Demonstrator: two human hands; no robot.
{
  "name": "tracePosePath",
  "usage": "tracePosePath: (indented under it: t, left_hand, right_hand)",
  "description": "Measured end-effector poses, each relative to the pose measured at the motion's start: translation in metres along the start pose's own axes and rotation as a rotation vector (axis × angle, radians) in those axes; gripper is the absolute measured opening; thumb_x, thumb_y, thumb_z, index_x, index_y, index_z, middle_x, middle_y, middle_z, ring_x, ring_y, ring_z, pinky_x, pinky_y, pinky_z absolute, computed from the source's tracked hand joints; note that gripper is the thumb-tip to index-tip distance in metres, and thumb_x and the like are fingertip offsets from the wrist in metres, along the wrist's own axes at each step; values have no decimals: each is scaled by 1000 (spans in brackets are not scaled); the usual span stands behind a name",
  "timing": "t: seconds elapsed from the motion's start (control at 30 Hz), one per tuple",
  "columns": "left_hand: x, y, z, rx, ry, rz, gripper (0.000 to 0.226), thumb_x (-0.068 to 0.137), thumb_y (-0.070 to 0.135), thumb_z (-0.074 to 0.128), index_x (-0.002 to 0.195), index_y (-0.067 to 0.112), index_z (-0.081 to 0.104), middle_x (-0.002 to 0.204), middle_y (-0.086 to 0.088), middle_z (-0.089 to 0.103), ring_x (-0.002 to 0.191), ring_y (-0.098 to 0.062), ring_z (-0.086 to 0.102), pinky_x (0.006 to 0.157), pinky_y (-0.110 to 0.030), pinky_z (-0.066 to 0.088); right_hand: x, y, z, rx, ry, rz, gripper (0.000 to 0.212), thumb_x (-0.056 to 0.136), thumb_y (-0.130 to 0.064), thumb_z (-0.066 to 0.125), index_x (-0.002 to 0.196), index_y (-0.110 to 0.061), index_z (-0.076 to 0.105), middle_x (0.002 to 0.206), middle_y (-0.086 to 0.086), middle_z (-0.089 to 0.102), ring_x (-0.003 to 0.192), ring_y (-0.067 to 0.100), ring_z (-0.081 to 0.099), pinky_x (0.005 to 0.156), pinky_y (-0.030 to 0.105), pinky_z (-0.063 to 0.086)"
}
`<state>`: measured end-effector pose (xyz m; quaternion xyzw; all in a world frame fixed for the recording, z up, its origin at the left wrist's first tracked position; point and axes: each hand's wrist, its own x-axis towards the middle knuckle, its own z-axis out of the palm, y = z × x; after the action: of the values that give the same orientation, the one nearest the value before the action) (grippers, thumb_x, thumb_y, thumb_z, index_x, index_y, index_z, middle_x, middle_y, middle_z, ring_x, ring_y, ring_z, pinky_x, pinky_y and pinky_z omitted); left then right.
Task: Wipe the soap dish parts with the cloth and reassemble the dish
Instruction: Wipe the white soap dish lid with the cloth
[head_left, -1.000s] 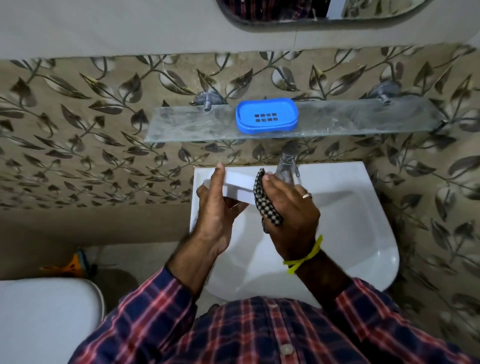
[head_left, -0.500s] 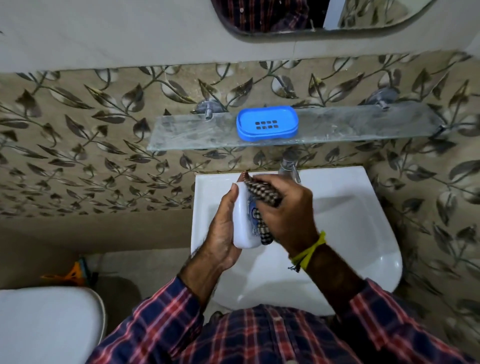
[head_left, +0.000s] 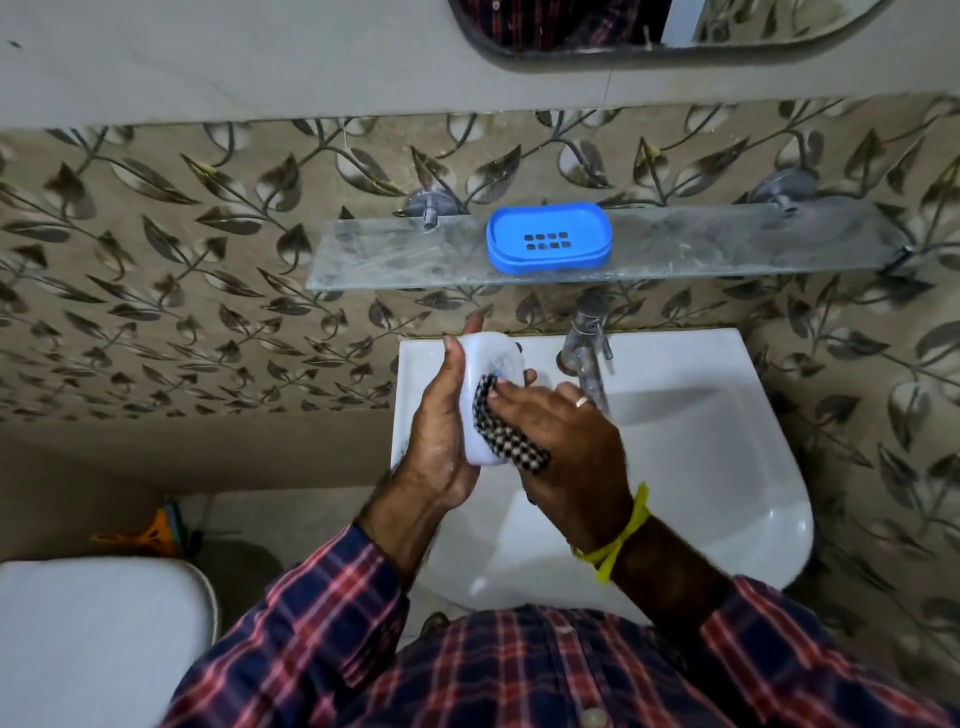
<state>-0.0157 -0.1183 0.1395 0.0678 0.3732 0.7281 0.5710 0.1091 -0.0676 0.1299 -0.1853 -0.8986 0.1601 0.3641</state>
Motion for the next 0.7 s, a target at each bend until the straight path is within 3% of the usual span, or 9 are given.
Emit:
tracePosePath:
  t: [0.2, 0.33, 0.43, 0.47, 0.53, 0.6, 0.7]
  left_hand:
    - [3, -11, 5, -26, 17, -39, 50, 101, 56, 33, 144, 38, 49, 122, -10, 68, 104, -26, 68, 83, -38, 61]
    - [7, -10, 8, -77, 28, -78, 48, 97, 59, 36, 137, 40, 54, 137, -13, 60, 119, -36, 58, 92, -47, 55]
    - [9, -14, 12, -77, 87, -90, 61, 93, 60, 43, 146, 30, 49, 126, -11, 63, 107, -28, 64, 84, -40, 61]
    - [11, -13, 13, -81, 79, -87, 58, 94, 60, 44, 141, 28, 55, 122, -11, 63, 104, -27, 65, 83, -39, 61]
    - [12, -7, 13, -78, 64, -54, 49, 96, 59, 42, 124, 30, 69, 120, -10, 65, 107, -31, 64, 83, -42, 59]
    - [12, -5, 14, -62, 52, -43, 48, 98, 59, 39, 133, 35, 61, 128, -12, 64, 113, -35, 61, 81, -44, 59]
    - [13, -14, 15, -62, 90, -67, 50, 97, 59, 39, 138, 35, 55, 133, -13, 59, 115, -38, 59, 96, -52, 52]
  right_hand:
    - [5, 8, -2, -22, 33, 46, 33, 86, -6, 53, 111, -6, 74, 119, 8, 73, 110, 20, 67, 98, 42, 50]
    - [-10, 10, -10, -48, 90, -55, 27, 88, 1, 59, 108, -4, 75, 117, 9, 73, 104, 21, 68, 97, 36, 51]
    - [-2, 13, -5, -37, 56, 57, 33, 82, 2, 57, 110, -4, 75, 118, 9, 73, 107, 25, 70, 100, 40, 49]
    - [-2, 9, -3, -33, 43, 47, 32, 84, 2, 58, 110, -5, 74, 119, 8, 73, 107, 24, 70, 100, 40, 49]
    - [-11, 4, -3, -22, 40, -39, 24, 92, -5, 60, 111, -7, 75, 120, 6, 72, 102, 26, 72, 94, 38, 52]
    - [-21, 5, -10, -32, 48, -87, 21, 93, -8, 63, 110, -9, 76, 120, 4, 72, 95, 28, 71, 85, 37, 56]
    - [-18, 13, -13, -47, 75, -10, 28, 85, 1, 64, 108, -8, 76, 118, 4, 73, 99, 18, 64, 83, 35, 56]
